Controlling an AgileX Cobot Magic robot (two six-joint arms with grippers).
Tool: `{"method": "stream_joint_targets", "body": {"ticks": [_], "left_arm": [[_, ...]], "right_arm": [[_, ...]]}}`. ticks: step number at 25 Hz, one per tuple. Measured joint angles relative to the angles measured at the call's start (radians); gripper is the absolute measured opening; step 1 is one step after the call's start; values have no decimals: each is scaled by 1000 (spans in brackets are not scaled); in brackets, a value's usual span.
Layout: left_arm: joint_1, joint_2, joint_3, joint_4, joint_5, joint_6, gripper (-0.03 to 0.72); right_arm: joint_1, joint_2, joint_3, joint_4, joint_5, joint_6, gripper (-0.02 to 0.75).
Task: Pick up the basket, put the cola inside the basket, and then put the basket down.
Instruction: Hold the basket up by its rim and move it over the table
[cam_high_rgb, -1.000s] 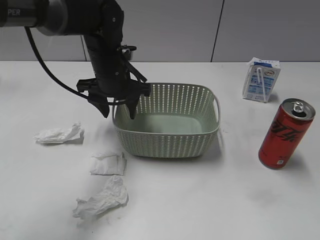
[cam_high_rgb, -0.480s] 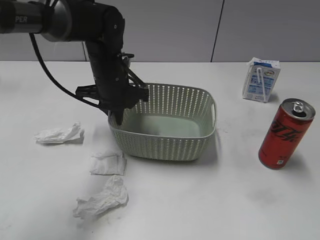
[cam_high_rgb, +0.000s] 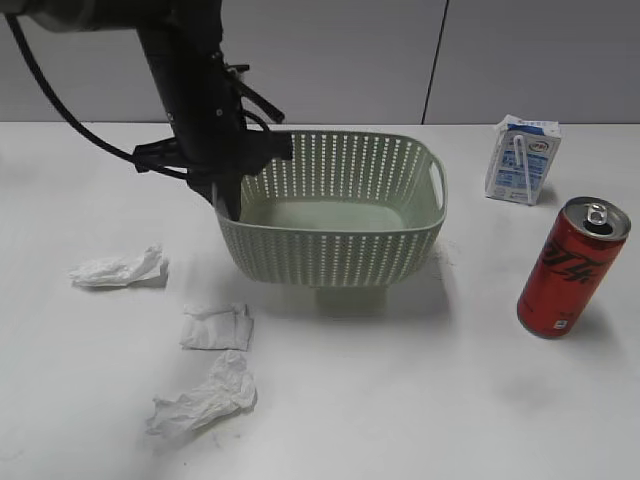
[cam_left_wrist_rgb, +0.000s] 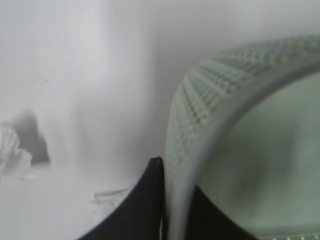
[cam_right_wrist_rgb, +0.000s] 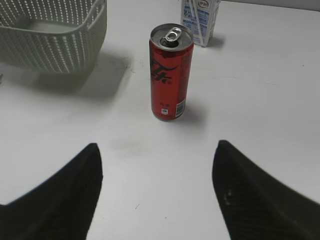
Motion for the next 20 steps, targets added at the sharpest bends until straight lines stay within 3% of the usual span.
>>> {"method": "stream_joint_targets", "body": {"ticks": [7,12,17,20], "left_arm": [[3,-136,42,-4,13,-27,-3],[3,-274,158,26,13,-86,-3],[3,-395,335,44,7,-90,-3],[3,-436,411,44,-26,-92,-3]], "right_arm": [[0,-1,0,12,0,0,519],[0,12,-19,27,-28,8,519],[0,196,-75,33,-33,75,521],[0,376,-139,61,-46,81,596]]}}
